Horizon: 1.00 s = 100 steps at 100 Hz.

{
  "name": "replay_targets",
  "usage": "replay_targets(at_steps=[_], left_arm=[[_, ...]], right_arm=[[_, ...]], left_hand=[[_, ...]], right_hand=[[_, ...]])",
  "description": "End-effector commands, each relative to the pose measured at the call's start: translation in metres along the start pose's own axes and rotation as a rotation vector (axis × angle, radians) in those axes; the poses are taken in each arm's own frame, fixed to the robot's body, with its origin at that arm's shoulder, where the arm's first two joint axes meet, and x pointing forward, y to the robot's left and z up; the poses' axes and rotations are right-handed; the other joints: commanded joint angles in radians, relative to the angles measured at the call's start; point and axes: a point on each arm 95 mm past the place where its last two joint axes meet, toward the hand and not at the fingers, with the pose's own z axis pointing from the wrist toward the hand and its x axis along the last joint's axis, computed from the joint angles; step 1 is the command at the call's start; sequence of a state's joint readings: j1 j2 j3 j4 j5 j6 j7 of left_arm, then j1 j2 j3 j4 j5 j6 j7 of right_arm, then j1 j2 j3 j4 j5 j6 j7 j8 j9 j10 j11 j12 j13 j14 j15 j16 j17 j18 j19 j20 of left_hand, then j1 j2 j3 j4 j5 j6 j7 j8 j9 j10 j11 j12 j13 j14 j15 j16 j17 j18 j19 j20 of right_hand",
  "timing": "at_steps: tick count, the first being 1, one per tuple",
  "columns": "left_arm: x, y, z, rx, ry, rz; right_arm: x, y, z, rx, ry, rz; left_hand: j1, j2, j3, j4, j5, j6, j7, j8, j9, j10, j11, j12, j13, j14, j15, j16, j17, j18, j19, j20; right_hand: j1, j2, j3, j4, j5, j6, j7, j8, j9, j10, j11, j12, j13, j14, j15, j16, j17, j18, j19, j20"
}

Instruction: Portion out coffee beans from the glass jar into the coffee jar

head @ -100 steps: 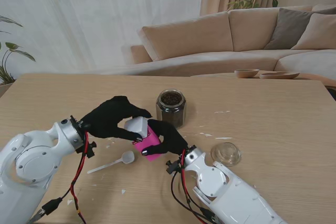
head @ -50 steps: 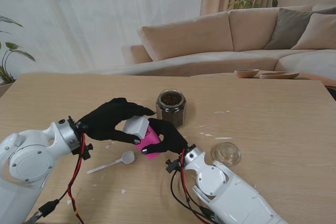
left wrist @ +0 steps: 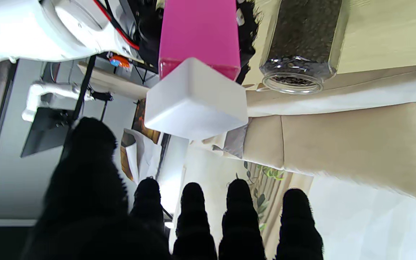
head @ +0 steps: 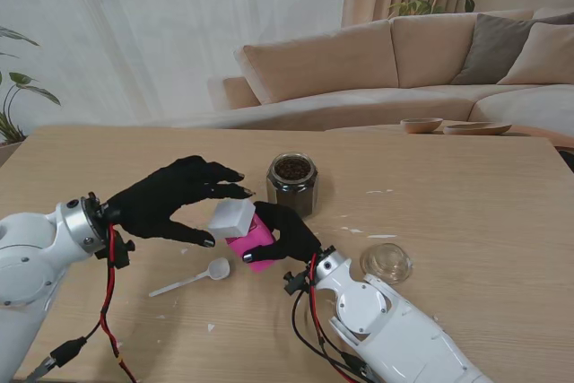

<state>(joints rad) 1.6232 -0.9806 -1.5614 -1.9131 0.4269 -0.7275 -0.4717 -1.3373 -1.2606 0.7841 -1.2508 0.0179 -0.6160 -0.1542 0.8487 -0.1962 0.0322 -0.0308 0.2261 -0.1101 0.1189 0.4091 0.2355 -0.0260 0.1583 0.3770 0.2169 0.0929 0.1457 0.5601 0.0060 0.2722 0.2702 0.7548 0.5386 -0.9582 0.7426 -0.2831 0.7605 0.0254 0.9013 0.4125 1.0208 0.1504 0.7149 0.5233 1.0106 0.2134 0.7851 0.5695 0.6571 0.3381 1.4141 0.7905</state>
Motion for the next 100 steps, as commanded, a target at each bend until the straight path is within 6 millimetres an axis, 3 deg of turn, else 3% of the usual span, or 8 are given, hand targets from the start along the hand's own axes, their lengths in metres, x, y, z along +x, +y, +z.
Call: replay_targets(at_steps=[1,6,13,23,49,73,84,100], left_arm=[[-0.006,-0.002,-0.006,-0.047,-0.002,0.037],[-0.009,-0.004,-0.01,-0.072,0.007,0.061],[-0.011,-0.004,-0.013,-0.096,0.015,0.083],[-0.012,-0.001,-0.013,-0.101,0.018,0.107],[-0.013,0.01,-0.003,-0.108,0.024,0.121],[-0.012,0.019,0.006,-0.137,0.016,0.125],[-0.012,0.021,0.009,-0.133,0.002,0.117],[-0.01,0.02,0.012,-0.115,-0.026,0.124]], right_arm=[[0.0,-0.003,0.001,0.014,-0.002,0.007],[0.0,-0.003,0.001,0.014,-0.004,0.008],[-0.001,-0.003,0.001,0.016,-0.004,0.008],[-0.001,-0.004,0.002,0.02,-0.003,0.008],[-0.001,-0.006,0.004,0.029,0.003,0.008],[0.001,-0.007,0.004,0.028,0.014,0.009],[0.002,-0.007,0.004,0.027,0.017,0.007],[0.002,-0.007,0.004,0.027,0.016,0.01]], left_hand=[[0.028,-0.063,0.119,0.04,-0.053,-0.047,-0.043,0.027,-0.061,-0.04,-0.023,-0.027,-0.051,-0.032,-0.014,-0.044,-0.02,-0.033,-0.036,-0.025],[-0.004,-0.121,0.362,0.046,-0.063,-0.058,-0.056,0.032,-0.071,-0.045,-0.036,-0.032,-0.062,-0.038,-0.023,-0.048,-0.02,-0.038,-0.04,-0.031],[0.024,-0.167,0.633,0.103,-0.079,-0.087,-0.072,0.039,-0.083,-0.059,-0.063,-0.033,-0.073,-0.048,-0.023,-0.051,-0.021,-0.047,-0.038,-0.035],[0.078,-0.185,0.772,0.132,-0.065,-0.122,-0.075,0.044,-0.084,-0.068,-0.068,-0.025,-0.069,-0.053,-0.017,-0.047,-0.012,-0.055,-0.031,-0.036],[0.145,-0.224,0.752,0.039,-0.029,-0.157,-0.06,0.053,-0.086,-0.084,-0.069,-0.014,-0.063,-0.058,-0.005,-0.04,-0.008,-0.061,-0.02,-0.041],[0.141,-0.217,0.691,0.004,0.01,-0.159,-0.028,0.065,-0.079,-0.08,-0.061,-0.005,-0.054,-0.056,0.001,-0.037,-0.007,-0.061,-0.014,-0.042],[0.131,-0.178,0.588,-0.007,0.058,-0.151,0.043,0.09,-0.069,-0.076,-0.033,0.001,-0.043,-0.051,0.007,-0.033,-0.004,-0.059,-0.009,-0.045],[0.088,-0.113,0.423,-0.011,0.082,-0.078,0.126,0.114,-0.063,-0.06,-0.012,-0.007,-0.036,-0.047,0.012,-0.029,0.008,-0.054,0.0,-0.044]], right_hand=[[0.248,0.158,0.301,0.035,0.132,-0.229,0.176,0.047,0.084,-0.103,0.108,0.044,0.075,-0.064,0.093,0.048,-0.005,-0.015,0.014,0.012],[0.248,0.158,0.301,0.035,0.133,-0.229,0.176,0.047,0.084,-0.103,0.108,0.044,0.075,-0.063,0.093,0.048,-0.005,-0.015,0.014,0.012],[0.248,0.157,0.301,0.035,0.132,-0.23,0.176,0.047,0.084,-0.104,0.108,0.043,0.074,-0.063,0.093,0.048,-0.005,-0.015,0.013,0.012],[0.248,0.158,0.302,0.036,0.132,-0.228,0.177,0.047,0.085,-0.104,0.109,0.044,0.073,-0.064,0.093,0.048,-0.005,-0.015,0.013,0.013],[0.248,0.158,0.303,0.035,0.132,-0.228,0.177,0.047,0.083,-0.103,0.109,0.044,0.073,-0.062,0.095,0.049,-0.007,-0.016,0.015,0.014],[0.248,0.159,0.303,0.035,0.131,-0.224,0.177,0.048,0.083,-0.104,0.11,0.044,0.072,-0.062,0.096,0.049,-0.007,-0.015,0.016,0.015],[0.247,0.16,0.302,0.035,0.131,-0.224,0.177,0.048,0.082,-0.105,0.109,0.044,0.073,-0.064,0.096,0.049,-0.007,-0.015,0.016,0.015],[0.248,0.16,0.302,0.035,0.13,-0.224,0.177,0.048,0.082,-0.104,0.11,0.044,0.072,-0.062,0.096,0.049,-0.008,-0.016,0.016,0.015]])
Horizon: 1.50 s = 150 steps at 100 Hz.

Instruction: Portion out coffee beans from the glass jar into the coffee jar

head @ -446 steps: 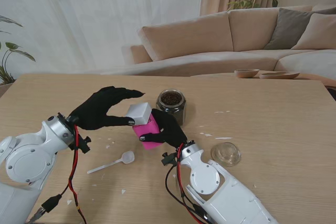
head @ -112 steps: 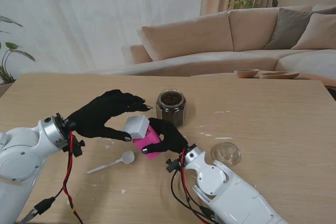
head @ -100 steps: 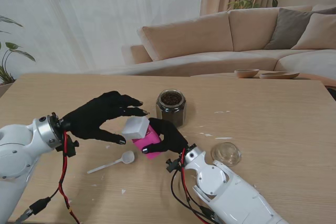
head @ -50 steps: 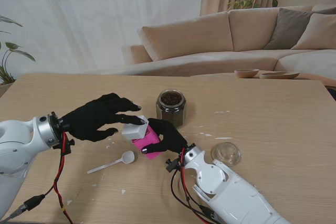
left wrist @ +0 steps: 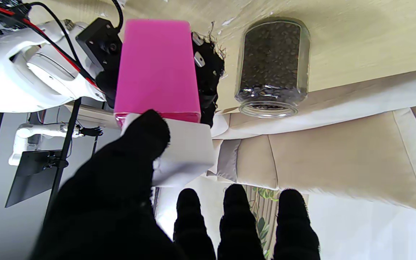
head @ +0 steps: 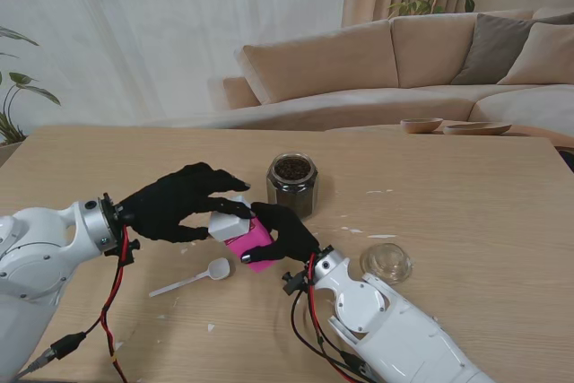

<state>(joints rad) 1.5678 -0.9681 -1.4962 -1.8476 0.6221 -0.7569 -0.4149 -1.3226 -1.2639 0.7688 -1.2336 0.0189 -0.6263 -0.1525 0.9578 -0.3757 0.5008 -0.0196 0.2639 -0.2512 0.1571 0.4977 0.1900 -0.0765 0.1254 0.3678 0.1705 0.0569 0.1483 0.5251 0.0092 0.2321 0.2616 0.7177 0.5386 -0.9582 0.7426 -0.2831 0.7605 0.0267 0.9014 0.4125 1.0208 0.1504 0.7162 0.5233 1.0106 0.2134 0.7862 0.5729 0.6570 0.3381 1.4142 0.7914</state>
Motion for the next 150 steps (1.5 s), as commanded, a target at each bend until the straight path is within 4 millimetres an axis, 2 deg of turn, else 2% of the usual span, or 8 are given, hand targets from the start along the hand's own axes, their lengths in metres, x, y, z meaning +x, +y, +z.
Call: replay_targets(at_steps=[1,20,59,68,77,95,124,150], left_arm=[[0.005,0.001,0.002,-0.006,-0.004,0.005],[0.008,0.0,0.005,-0.009,-0.02,-0.027],[0.017,0.003,0.014,0.021,-0.1,-0.092],[0.019,0.004,0.015,0.029,-0.122,-0.112],[0.02,0.004,0.016,0.028,-0.133,-0.136],[0.022,0.005,0.016,0.025,-0.142,-0.168],[0.025,0.004,0.019,0.06,-0.178,-0.176],[0.026,0.005,0.021,0.085,-0.176,-0.186]], right_arm=[[0.003,-0.006,0.001,0.013,0.011,0.012],[0.003,-0.006,0.002,0.014,0.015,0.012],[0.004,-0.005,0.005,0.007,0.022,0.01],[0.004,-0.005,0.005,0.005,0.021,0.011],[0.004,-0.005,0.005,0.004,0.02,0.012],[0.003,-0.004,0.005,0.003,0.016,0.011],[0.003,-0.003,0.005,0.0,0.008,0.012],[0.003,-0.002,0.005,-0.005,0.007,0.012]], left_hand=[[-0.027,0.069,-0.051,-0.023,0.046,0.071,0.091,0.026,-0.017,-0.008,0.022,0.002,0.011,-0.01,0.009,0.006,0.005,-0.013,0.009,-0.007],[-0.07,0.148,-0.293,-0.01,0.093,0.164,0.173,0.073,-0.004,0.019,0.057,0.006,0.023,0.004,0.013,0.008,0.012,-0.007,0.019,-0.005],[-0.084,0.21,-0.435,-0.002,0.16,0.33,0.443,0.28,0.166,0.093,0.125,0.049,0.093,0.053,0.05,0.037,0.051,0.028,0.066,0.024],[-0.087,0.219,-0.451,-0.002,0.179,0.344,0.466,0.288,0.255,0.117,0.167,0.077,0.128,0.07,0.071,0.052,0.064,0.043,0.091,0.038],[-0.069,0.229,-0.478,0.001,0.206,0.327,0.392,0.222,0.371,0.151,0.219,0.12,0.195,0.094,0.099,0.078,0.079,0.06,0.122,0.053],[-0.053,0.23,-0.485,0.005,0.267,0.357,0.279,0.096,0.521,0.131,0.35,0.201,0.31,0.102,0.194,0.148,0.11,0.078,0.205,0.079],[-0.052,0.228,-0.475,0.005,0.355,0.402,0.271,0.023,0.709,0.104,0.617,0.32,0.446,0.126,0.369,0.233,0.128,0.101,0.336,0.085],[-0.013,0.19,-0.44,-0.001,0.381,0.374,0.37,0.093,0.719,0.102,0.613,0.31,0.445,0.129,0.396,0.226,0.119,0.101,0.373,0.061]], right_hand=[[0.248,0.161,0.302,0.035,0.13,-0.226,0.177,0.048,0.082,-0.104,0.108,0.044,0.072,-0.063,0.095,0.046,-0.008,-0.016,0.016,0.014],[0.249,0.162,0.301,0.035,0.13,-0.225,0.177,0.049,0.081,-0.104,0.109,0.044,0.072,-0.062,0.096,0.046,-0.008,-0.016,0.015,0.015],[0.25,0.163,0.3,0.036,0.129,-0.223,0.177,0.05,0.08,-0.103,0.109,0.045,0.072,-0.062,0.096,0.046,-0.008,-0.017,0.016,0.015],[0.25,0.163,0.301,0.036,0.129,-0.224,0.176,0.049,0.08,-0.103,0.109,0.045,0.071,-0.062,0.096,0.046,-0.008,-0.017,0.016,0.015],[0.25,0.163,0.3,0.036,0.129,-0.225,0.177,0.05,0.08,-0.104,0.109,0.045,0.072,-0.062,0.097,0.046,-0.008,-0.017,0.016,0.015],[0.25,0.163,0.299,0.036,0.129,-0.224,0.177,0.05,0.081,-0.104,0.109,0.045,0.071,-0.062,0.096,0.046,-0.008,-0.017,0.016,0.015],[0.25,0.164,0.299,0.036,0.129,-0.224,0.176,0.049,0.081,-0.103,0.109,0.044,0.072,-0.061,0.098,0.046,-0.009,-0.016,0.017,0.016],[0.25,0.164,0.299,0.036,0.129,-0.222,0.177,0.05,0.081,-0.101,0.11,0.044,0.073,-0.061,0.098,0.046,-0.008,-0.017,0.017,0.016]])
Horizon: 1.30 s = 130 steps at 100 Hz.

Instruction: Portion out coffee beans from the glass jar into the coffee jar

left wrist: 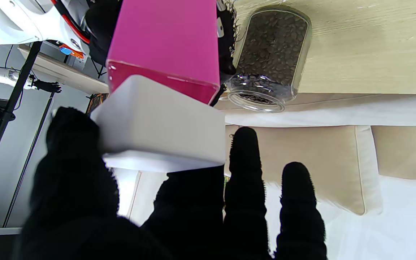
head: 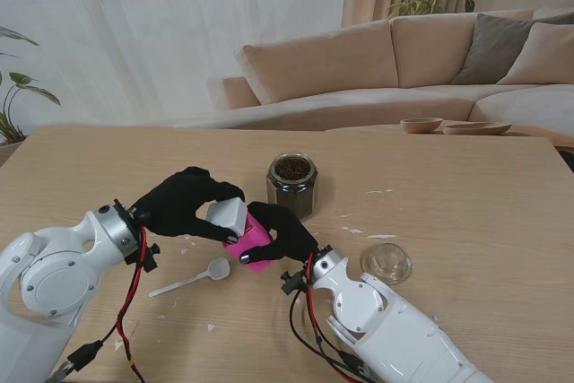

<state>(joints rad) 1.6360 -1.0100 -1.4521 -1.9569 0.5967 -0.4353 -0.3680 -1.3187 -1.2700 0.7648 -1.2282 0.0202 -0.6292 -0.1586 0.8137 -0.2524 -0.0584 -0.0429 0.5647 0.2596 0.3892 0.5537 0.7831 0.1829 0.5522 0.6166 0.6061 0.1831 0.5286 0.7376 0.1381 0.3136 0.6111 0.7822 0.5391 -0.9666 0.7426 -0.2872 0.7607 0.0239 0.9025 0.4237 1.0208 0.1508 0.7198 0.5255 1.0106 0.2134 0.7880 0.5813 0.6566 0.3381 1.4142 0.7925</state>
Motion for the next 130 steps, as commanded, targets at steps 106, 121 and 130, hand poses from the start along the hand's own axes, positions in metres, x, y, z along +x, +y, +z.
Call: replay_targets(at_steps=[106,121,130], left_arm=[[-0.007,-0.013,-0.011,0.157,-0.04,-0.084],[-0.02,-0.018,-0.016,0.162,-0.085,-0.097],[-0.033,-0.018,-0.018,0.158,-0.131,-0.087]], right_arm=[[-0.001,0.001,-0.004,0.0,-0.032,0.031],[-0.001,0.004,-0.01,-0.005,-0.045,0.027],[0.002,0.006,-0.013,-0.017,-0.047,0.025]], left_hand=[[0.221,-0.024,0.188,0.009,0.103,-0.212,0.371,0.076,0.18,-0.168,0.103,0.083,0.034,0.01,0.044,0.01,-0.001,0.021,0.111,0.004],[0.222,-0.027,0.192,0.009,0.105,-0.213,0.37,0.076,0.187,-0.17,0.071,0.087,0.035,0.01,0.039,0.007,-0.002,0.02,0.114,0.001],[0.221,-0.026,0.191,0.008,0.103,-0.216,0.368,0.076,0.187,-0.17,0.064,0.087,0.035,0.009,0.038,0.006,-0.001,0.019,0.115,0.001]], right_hand=[[0.249,0.171,0.301,0.039,0.129,-0.217,0.176,0.037,0.082,-0.099,0.108,0.041,0.077,-0.061,0.098,0.037,-0.003,-0.014,0.021,0.015],[0.25,0.172,0.301,0.039,0.129,-0.217,0.176,0.038,0.082,-0.099,0.108,0.041,0.075,-0.059,0.098,0.036,-0.003,-0.014,0.02,0.015],[0.249,0.172,0.301,0.039,0.128,-0.216,0.175,0.038,0.082,-0.099,0.108,0.041,0.076,-0.059,0.099,0.037,-0.003,-0.013,0.02,0.015]])
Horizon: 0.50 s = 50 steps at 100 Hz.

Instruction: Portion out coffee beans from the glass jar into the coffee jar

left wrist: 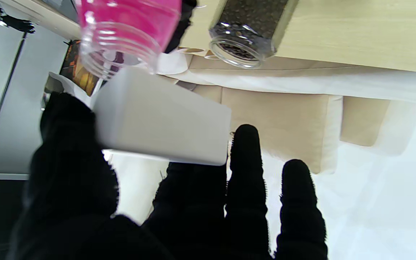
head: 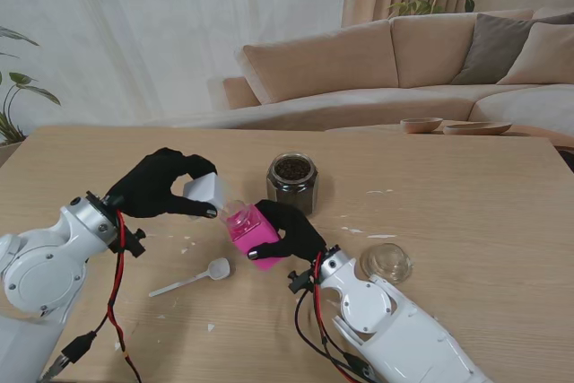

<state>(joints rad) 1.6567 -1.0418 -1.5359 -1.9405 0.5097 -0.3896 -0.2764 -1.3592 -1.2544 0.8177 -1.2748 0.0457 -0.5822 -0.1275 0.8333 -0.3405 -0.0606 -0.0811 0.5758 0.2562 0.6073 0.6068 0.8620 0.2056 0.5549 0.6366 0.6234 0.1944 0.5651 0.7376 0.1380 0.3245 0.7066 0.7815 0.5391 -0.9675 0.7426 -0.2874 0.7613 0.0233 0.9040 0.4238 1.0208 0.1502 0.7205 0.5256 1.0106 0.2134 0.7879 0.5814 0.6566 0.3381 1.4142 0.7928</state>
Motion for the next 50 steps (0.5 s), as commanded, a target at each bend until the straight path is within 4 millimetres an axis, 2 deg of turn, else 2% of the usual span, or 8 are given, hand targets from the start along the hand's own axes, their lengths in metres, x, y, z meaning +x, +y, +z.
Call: replay_targets(at_steps=[1,23,50], left_arm=[[-0.014,0.0,-0.001,-0.015,-0.048,0.015],[-0.061,0.009,-0.003,-0.068,-0.216,0.09],[-0.128,0.04,-0.009,-0.183,-0.459,0.163]], right_arm=[[0.001,-0.004,-0.005,0.008,-0.006,0.005],[0.009,0.003,-0.013,-0.028,-0.003,-0.006],[0.023,0.014,-0.026,-0.084,-0.002,-0.024]], left_hand=[[0.202,0.061,0.194,0.046,0.092,-0.211,0.15,0.023,0.108,-0.192,0.06,0.067,0.018,-0.002,0.001,0.006,-0.001,0.008,0.019,0.001],[0.202,0.063,0.196,0.046,0.092,-0.211,0.15,0.025,0.109,-0.193,0.051,0.071,0.013,-0.001,-0.001,0.006,-0.003,0.005,0.019,0.0],[0.2,0.063,0.197,0.046,0.086,-0.217,0.148,0.023,0.103,-0.198,0.037,0.074,0.002,-0.002,-0.012,-0.001,-0.007,0.001,0.018,-0.002]], right_hand=[[0.25,0.173,0.301,0.04,0.128,-0.216,0.174,0.038,0.082,-0.099,0.107,0.041,0.076,-0.059,0.099,0.037,-0.003,-0.013,0.02,0.015],[0.249,0.174,0.3,0.039,0.128,-0.216,0.173,0.037,0.081,-0.098,0.107,0.041,0.074,-0.059,0.098,0.037,-0.005,-0.013,0.02,0.014],[0.251,0.173,0.298,0.039,0.128,-0.215,0.173,0.037,0.081,-0.099,0.106,0.041,0.074,-0.058,0.098,0.036,-0.007,-0.014,0.02,0.014]])
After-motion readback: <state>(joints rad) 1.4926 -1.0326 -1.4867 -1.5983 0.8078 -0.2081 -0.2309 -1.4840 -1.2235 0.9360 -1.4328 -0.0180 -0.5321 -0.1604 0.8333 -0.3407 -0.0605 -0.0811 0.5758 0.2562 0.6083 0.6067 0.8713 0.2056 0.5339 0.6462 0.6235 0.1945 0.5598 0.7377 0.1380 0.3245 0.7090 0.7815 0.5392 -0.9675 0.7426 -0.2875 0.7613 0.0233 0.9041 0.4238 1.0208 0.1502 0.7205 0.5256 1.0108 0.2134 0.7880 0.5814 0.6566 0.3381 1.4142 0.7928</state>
